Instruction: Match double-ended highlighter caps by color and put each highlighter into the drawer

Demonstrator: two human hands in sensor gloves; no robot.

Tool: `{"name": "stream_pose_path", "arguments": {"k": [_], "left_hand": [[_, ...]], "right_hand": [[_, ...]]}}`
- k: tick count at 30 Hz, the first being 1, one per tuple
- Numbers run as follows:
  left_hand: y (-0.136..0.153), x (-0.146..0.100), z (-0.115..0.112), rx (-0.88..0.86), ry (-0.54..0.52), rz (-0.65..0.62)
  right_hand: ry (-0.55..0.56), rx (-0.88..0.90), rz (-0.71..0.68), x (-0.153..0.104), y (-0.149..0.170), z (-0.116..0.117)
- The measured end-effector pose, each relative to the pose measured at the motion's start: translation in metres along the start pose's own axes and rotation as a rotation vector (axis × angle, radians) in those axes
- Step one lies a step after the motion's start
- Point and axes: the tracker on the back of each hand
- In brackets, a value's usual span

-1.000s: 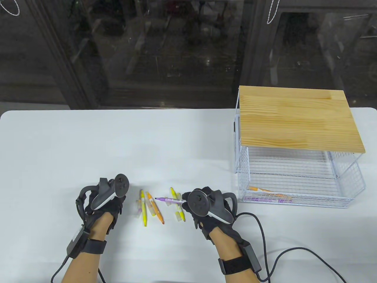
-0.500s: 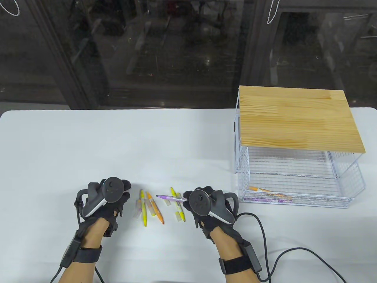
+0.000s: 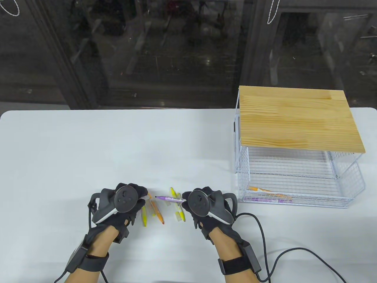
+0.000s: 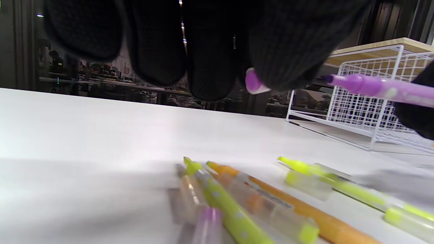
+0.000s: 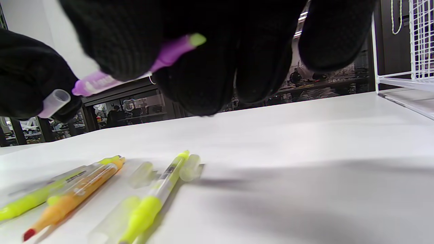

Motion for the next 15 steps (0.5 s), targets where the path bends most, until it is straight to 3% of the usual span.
{"name": "stream_pose_path", "arguments": {"k": [15], "left_hand": [[-0.0102, -0.0007, -0.0039, 0.013, 0.012, -0.037]], "right_hand": [[-0.021, 0.014, -0.018, 0.0001, -0.0038, 0.0032]]}}
Point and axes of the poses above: the tracker on the back of each hand, its own y axis roughly to the little-finger side, its own x axis roughly from the wrist to the fingertips, z = x × y
